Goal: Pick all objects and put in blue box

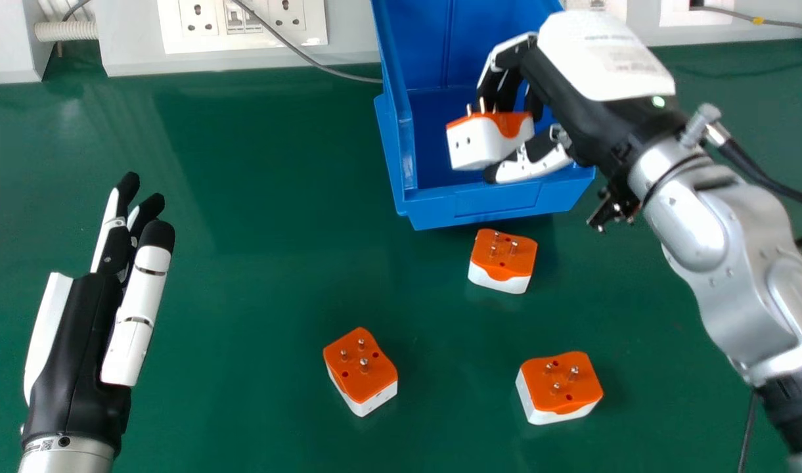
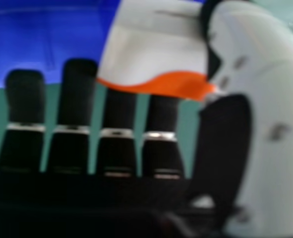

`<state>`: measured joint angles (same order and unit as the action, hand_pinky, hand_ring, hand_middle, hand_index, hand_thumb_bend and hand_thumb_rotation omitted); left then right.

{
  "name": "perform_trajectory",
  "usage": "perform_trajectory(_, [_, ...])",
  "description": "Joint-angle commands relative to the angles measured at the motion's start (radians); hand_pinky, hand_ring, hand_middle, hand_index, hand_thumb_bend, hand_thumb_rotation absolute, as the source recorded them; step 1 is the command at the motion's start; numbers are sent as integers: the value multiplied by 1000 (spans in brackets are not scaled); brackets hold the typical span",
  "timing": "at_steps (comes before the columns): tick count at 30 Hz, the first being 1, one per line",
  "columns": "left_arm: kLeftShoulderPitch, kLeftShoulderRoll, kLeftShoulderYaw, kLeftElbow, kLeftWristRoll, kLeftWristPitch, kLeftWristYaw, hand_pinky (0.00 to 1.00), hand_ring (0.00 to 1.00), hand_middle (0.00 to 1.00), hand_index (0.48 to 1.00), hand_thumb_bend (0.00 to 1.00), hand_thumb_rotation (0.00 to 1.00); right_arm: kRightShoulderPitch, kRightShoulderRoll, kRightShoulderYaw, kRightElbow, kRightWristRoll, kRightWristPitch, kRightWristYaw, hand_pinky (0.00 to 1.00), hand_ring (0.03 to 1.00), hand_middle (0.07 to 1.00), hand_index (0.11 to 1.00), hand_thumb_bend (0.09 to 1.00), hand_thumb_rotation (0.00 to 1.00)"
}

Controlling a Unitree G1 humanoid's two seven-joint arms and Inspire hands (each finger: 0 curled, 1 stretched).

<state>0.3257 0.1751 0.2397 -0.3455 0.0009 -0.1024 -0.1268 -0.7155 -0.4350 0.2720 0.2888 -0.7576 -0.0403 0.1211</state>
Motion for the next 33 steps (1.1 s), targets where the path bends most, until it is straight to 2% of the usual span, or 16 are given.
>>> perform_trajectory(1, [-3,6,0,-25,5,-7,8,905,961,961,987,501,1000,-97,6,8,58,-15,-10,-44,308,423,531,530,488,0])
perform_trajectory(6, [-10,10,2,-11,4,-12,6,904,960,960,986,498,1000,-221,22,49,244,-37,-16,-97,320,423,532,523,489,0])
perform_trajectory(10, [-15,8,-3,-12,5,-8,5,904,960,960,986,497,1000,-333,57,84,418,-52,4,-136,326,422,531,519,490,0])
perform_trajectory(13, [-16,7,-6,-17,10,-7,7,904,960,960,986,495,1000,-392,85,110,522,-59,23,-163,326,423,532,519,490,0])
perform_trajectory(16, [-18,8,-7,-10,10,-11,7,904,959,960,986,491,1000,-437,110,139,603,-71,43,-186,328,423,535,512,490,0])
perform_trajectory(21, [-14,8,-12,-17,15,-10,8,904,959,960,986,485,1000,-505,148,173,730,-68,70,-196,313,428,552,510,488,0])
perform_trajectory(25, [-12,7,-16,-28,18,0,7,905,960,960,986,483,1000,-544,172,188,814,-57,82,-207,312,436,558,513,487,0])
perform_trajectory(33, [-3,8,-23,-48,29,10,6,906,961,961,986,481,1000,-568,198,228,892,-61,77,-226,310,439,559,521,487,0])
